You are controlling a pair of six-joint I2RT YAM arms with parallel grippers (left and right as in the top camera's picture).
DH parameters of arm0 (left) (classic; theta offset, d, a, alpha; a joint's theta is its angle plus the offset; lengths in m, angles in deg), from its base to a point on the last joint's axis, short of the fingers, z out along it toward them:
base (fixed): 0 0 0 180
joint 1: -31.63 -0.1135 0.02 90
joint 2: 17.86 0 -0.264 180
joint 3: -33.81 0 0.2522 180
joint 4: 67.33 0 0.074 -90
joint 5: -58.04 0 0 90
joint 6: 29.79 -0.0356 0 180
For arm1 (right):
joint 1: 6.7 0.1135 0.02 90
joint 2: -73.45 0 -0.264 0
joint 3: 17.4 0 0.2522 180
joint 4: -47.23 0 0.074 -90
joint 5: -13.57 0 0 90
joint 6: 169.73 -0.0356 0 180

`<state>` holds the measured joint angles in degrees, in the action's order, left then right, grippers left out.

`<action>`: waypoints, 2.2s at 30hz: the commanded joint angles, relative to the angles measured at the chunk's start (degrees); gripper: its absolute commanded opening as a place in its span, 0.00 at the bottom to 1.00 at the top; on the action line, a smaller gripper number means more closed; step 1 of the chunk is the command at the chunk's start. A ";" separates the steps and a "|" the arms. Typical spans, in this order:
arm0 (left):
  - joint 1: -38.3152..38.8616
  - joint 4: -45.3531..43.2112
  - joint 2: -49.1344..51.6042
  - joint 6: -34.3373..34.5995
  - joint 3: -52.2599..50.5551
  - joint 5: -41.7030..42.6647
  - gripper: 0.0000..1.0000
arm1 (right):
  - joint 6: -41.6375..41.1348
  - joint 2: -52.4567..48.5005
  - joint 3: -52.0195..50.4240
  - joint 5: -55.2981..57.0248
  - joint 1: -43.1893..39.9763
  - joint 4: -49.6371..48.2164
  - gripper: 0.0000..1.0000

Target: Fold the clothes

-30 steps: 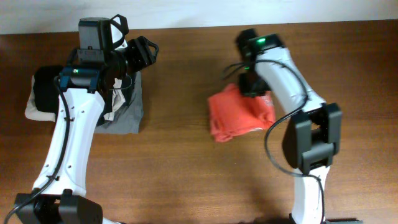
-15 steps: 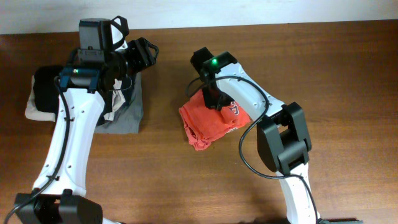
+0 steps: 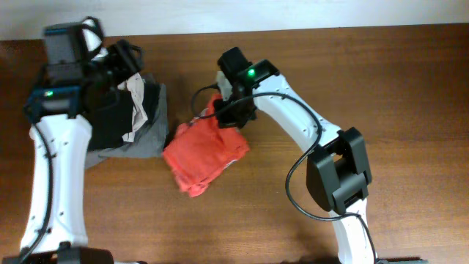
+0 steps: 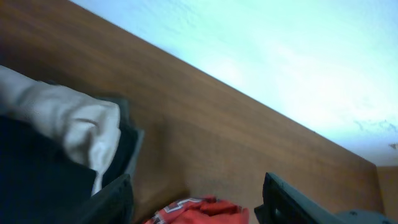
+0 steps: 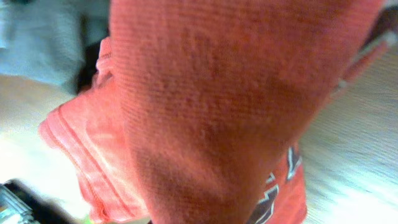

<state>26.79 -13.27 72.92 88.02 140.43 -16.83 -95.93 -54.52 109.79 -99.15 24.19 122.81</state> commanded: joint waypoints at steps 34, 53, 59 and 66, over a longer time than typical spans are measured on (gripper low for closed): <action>0.61 2.93 -3.06 -3.15 0.63 0.52 0.66 | -9.11 0.55 0.92 39.32 -9.14 9.11 0.05; 0.61 4.70 -3.06 -4.37 0.63 0.46 0.66 | -6.12 2.58 2.01 48.26 -10.54 19.28 0.04; 0.85 4.42 -3.06 -4.37 0.63 0.50 0.66 | -6.16 4.09 2.01 57.79 -23.30 24.83 0.03; 1.05 4.35 -3.06 -4.37 0.63 0.50 0.67 | -6.25 4.15 7.37 46.23 -27.69 24.35 0.04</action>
<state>27.47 -8.75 70.78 84.81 140.43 -16.83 -101.97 -52.18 112.98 -46.45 -6.15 148.19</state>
